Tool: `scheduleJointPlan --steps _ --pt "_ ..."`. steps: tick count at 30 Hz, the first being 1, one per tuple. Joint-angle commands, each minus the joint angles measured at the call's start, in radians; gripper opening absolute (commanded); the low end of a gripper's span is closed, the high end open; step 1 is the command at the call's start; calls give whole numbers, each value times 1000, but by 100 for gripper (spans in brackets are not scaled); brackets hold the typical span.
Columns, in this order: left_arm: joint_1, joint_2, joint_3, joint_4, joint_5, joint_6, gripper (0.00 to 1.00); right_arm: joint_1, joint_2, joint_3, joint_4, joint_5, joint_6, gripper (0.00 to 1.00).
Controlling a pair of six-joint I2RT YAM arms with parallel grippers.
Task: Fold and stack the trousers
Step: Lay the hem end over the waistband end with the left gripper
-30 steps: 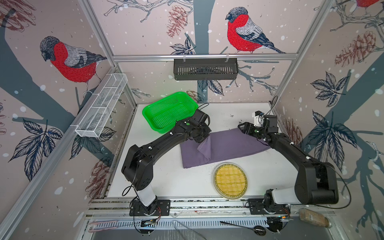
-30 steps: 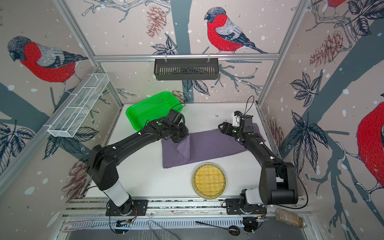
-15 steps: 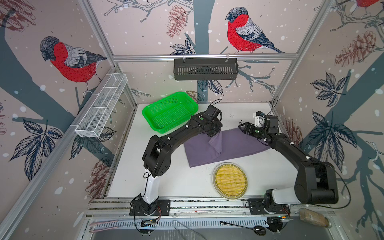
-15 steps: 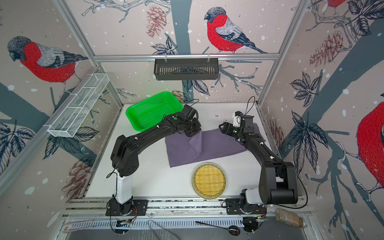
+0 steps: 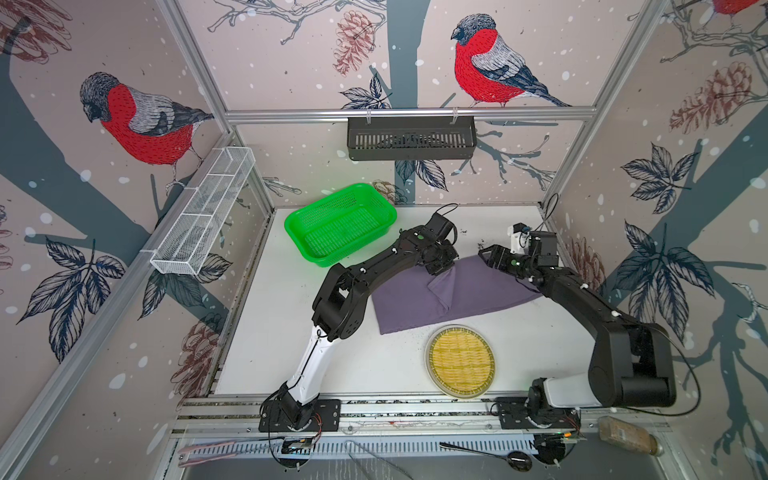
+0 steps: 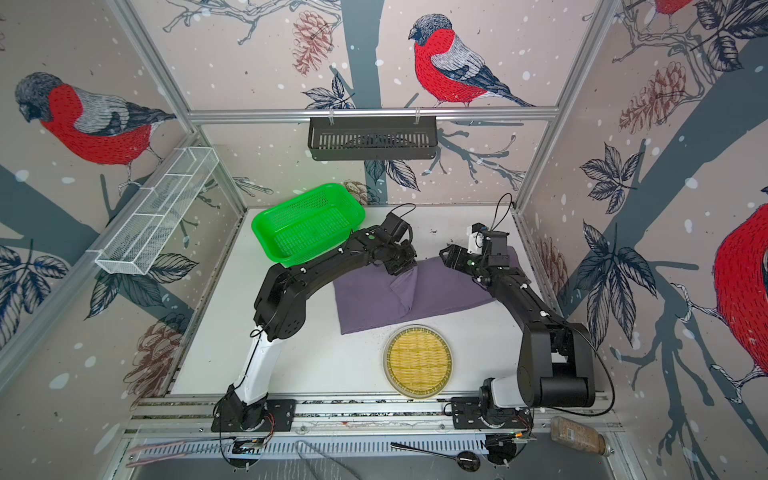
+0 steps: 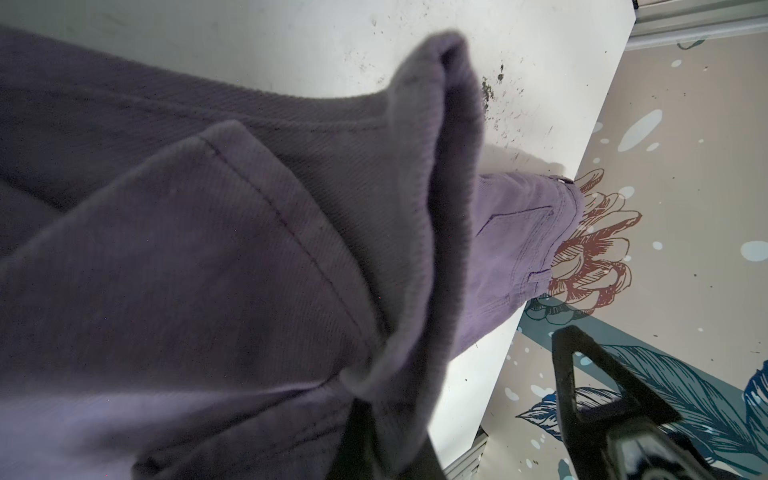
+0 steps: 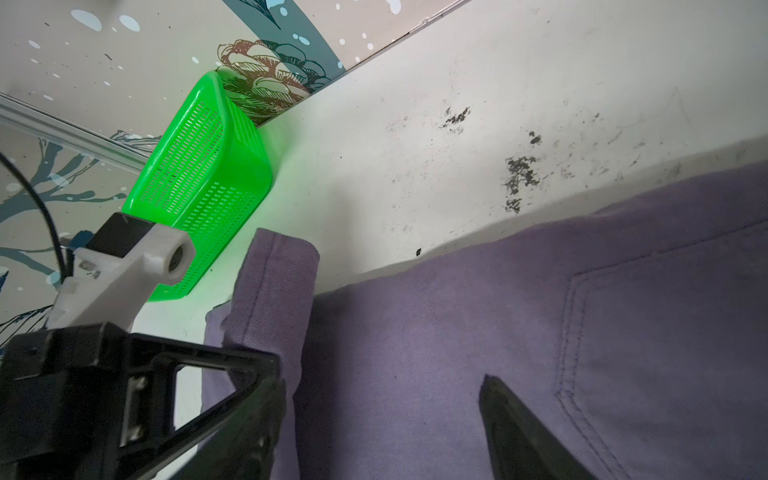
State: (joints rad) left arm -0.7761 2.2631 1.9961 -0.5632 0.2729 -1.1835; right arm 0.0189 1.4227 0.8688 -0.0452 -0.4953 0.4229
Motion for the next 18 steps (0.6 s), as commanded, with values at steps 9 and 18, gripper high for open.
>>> scheduleJointPlan --steps 9,18 --pt "-15 87 143 -23 61 132 52 -6 -6 4 12 19 -4 76" --pt "-8 -24 180 -220 -34 346 58 -2 -31 16 -25 11 -10 75"
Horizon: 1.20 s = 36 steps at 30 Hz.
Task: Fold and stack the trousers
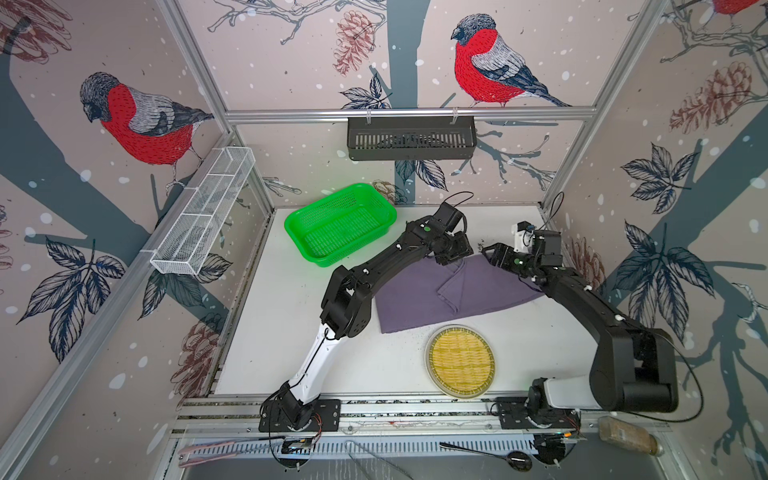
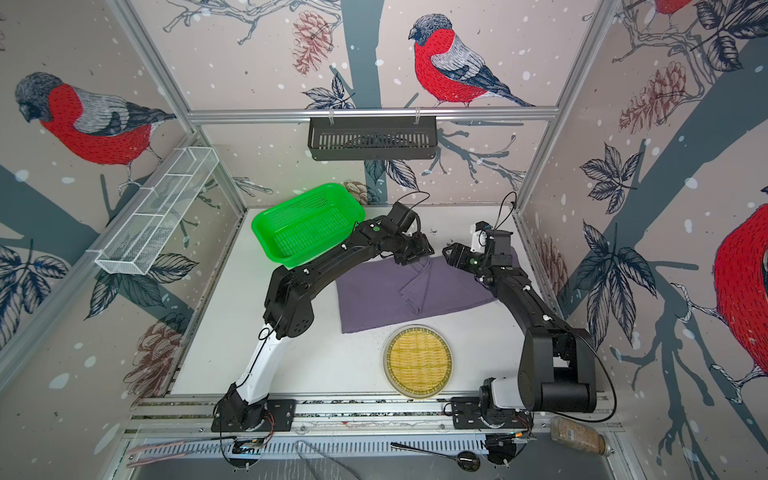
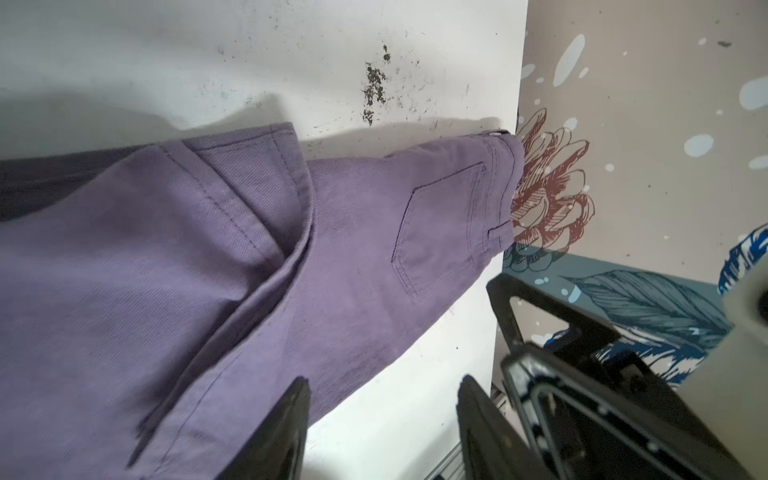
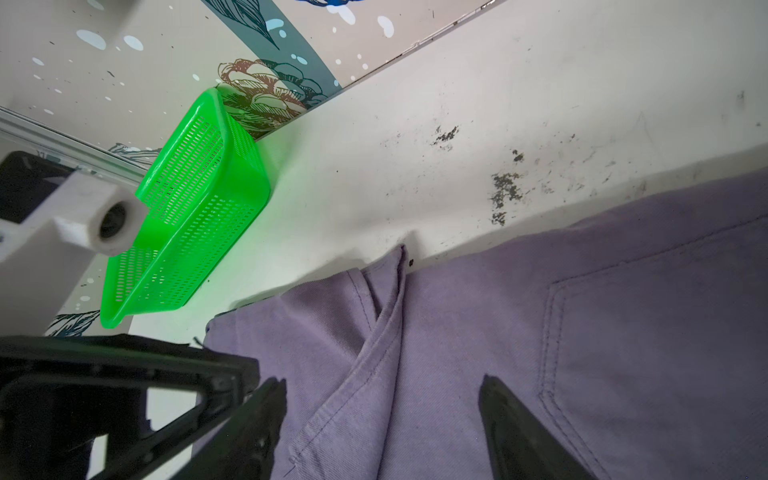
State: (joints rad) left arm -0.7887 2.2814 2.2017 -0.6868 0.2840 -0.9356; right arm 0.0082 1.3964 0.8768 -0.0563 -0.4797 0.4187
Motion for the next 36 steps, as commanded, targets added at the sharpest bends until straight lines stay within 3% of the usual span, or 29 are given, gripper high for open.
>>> scheduleJointPlan --steps 1,5,7,12,17,21,27,36 --pt "8 -74 -60 -122 -71 119 59 20 -4 12 -17 -5 -9 74" --pt "22 -217 -259 -166 -201 150 59 100 22 53 -59 22 -36 71" --pt "42 -305 -401 -131 -208 150 60 159 41 84 -96 53 -62 70" --pt "109 -511 -786 53 -161 136 60 295 96 117 -139 85 -88 66" --pt "192 -601 -1010 221 -61 142 59 420 156 120 -149 132 -79 60" --pt "217 -562 -1068 289 9 171 57 504 257 154 -148 175 -76 56" --pt "248 -517 -1097 317 30 208 56 587 367 190 -164 275 -75 52" --pt "258 -468 -1126 327 45 245 55 619 352 159 -313 519 -87 48"
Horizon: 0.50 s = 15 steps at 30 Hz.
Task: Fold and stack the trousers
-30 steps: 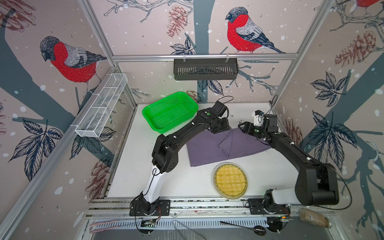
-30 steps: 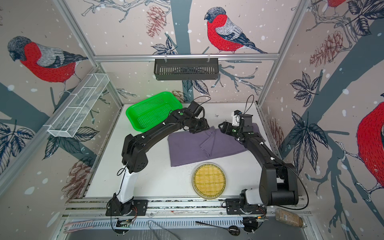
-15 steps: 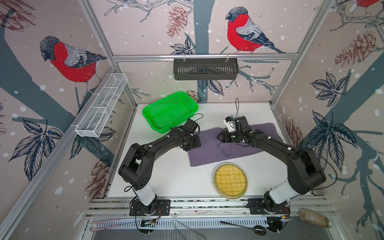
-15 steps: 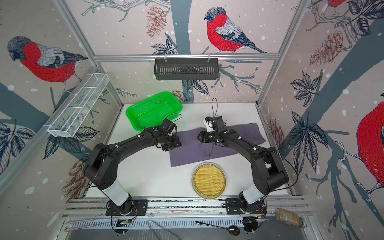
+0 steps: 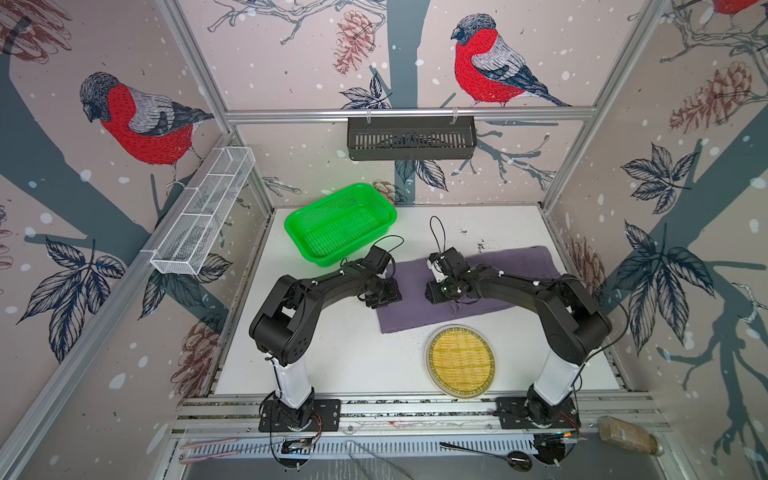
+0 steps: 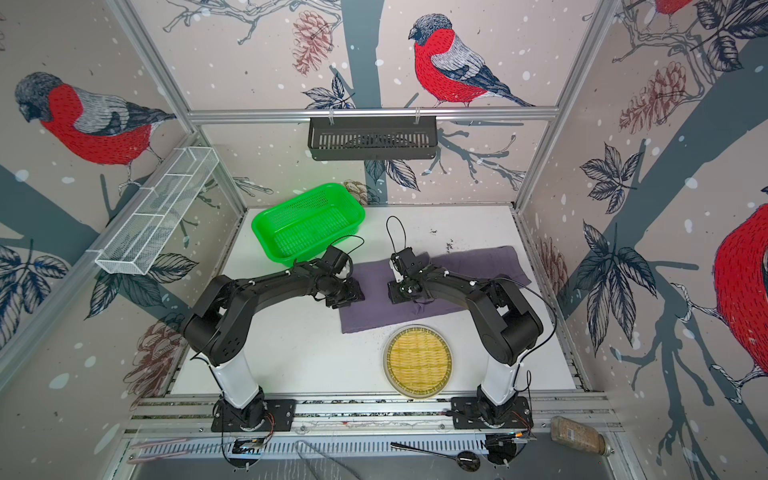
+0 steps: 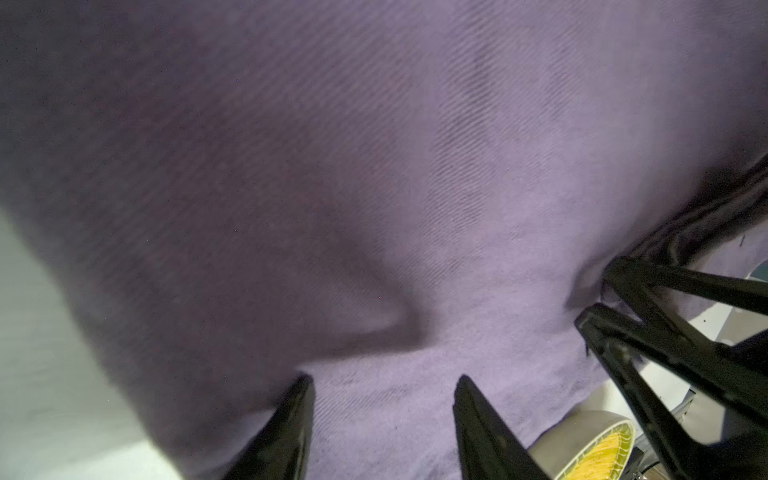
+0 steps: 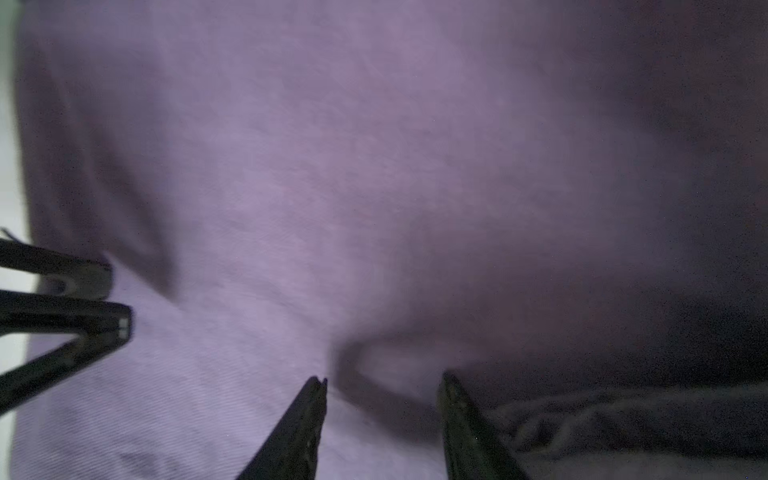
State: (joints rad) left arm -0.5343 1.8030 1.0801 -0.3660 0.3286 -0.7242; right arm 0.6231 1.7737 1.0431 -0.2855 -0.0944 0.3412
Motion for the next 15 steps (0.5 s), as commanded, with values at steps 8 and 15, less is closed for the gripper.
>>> scheduleJointPlan --steps 8,15 --pt "7 42 -4 8 16 60 55 -29 -91 -63 -199 370 5 48" --pt "7 40 -11 -6 10 84 55 -91 -180 -107 -277 506 65 48"
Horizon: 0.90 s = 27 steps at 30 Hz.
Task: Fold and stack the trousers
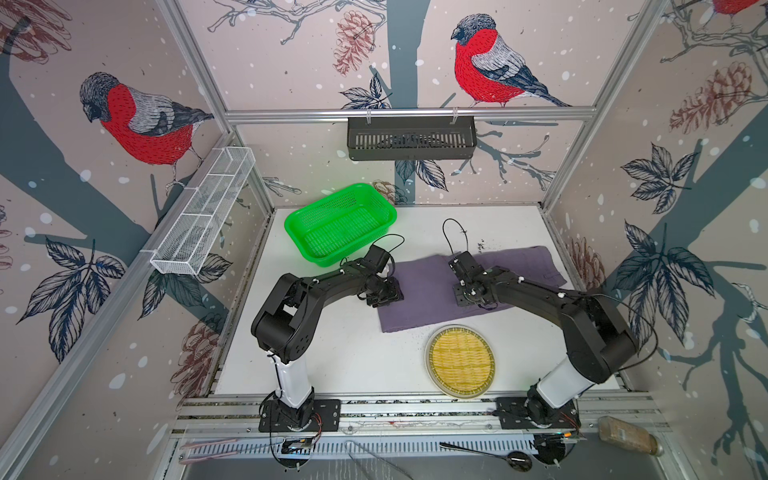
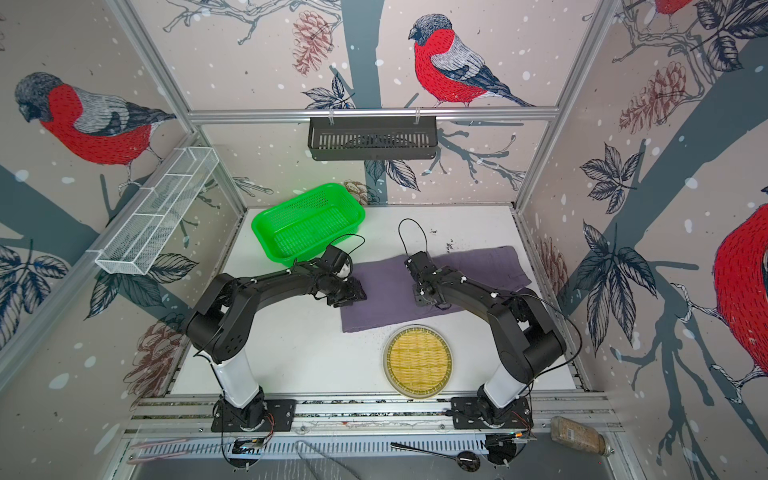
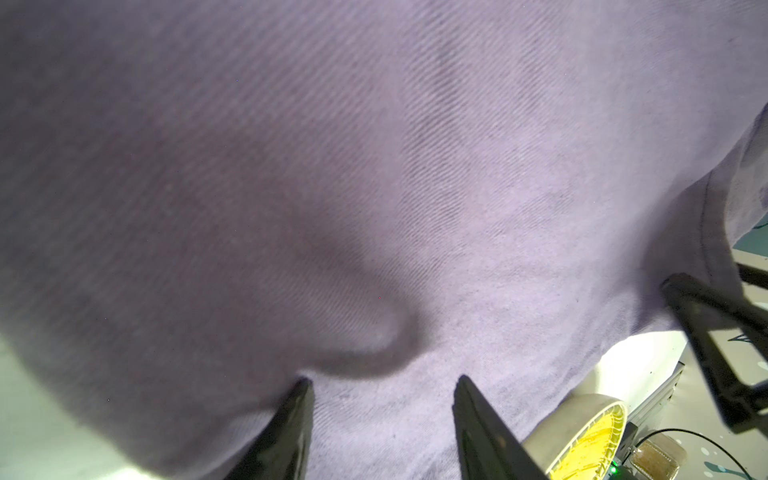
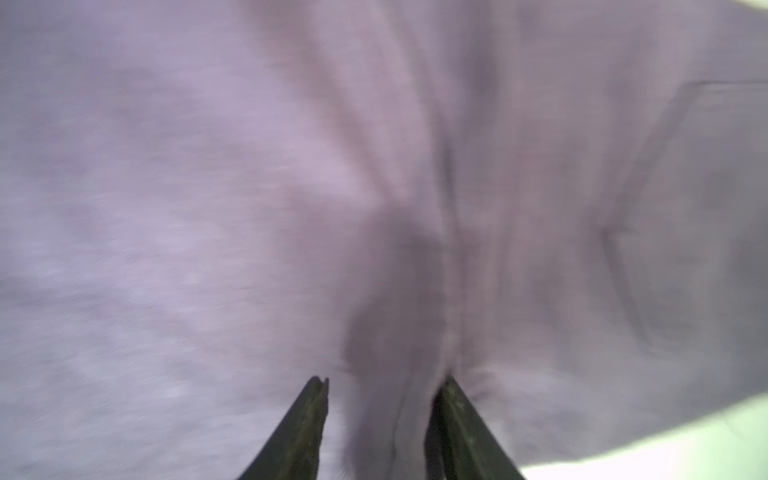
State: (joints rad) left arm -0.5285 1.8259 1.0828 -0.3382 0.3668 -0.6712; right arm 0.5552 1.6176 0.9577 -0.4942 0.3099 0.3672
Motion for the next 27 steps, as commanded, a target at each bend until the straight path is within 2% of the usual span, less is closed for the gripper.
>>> scheduleJointPlan --steps 1,7,12,19,21,23,27 --pt "1 15 -11 -35 -28 33 55 -41 -40 -32 -64 90 43 48" --pt "1 -9 16 -56 -29 59 56 -111 -107 -17 -36 -37 22 47" --pt "1 -76 45 -109 -65 91 59 -128 -124 -7 57 -237 1 47" --pt "2 -162 40 -192 -149 122 61 -126 -28 8 153 -251 -43 46" --pt "5 -170 18 -182 -140 119 61 -140 5 28 166 -249 -57 46" --pt "4 -173 -8 -154 -125 109 61 -166 21 31 198 -304 -59 41" --pt "5 -155 -27 -106 -94 93 61 -179 78 70 181 -282 -93 40"
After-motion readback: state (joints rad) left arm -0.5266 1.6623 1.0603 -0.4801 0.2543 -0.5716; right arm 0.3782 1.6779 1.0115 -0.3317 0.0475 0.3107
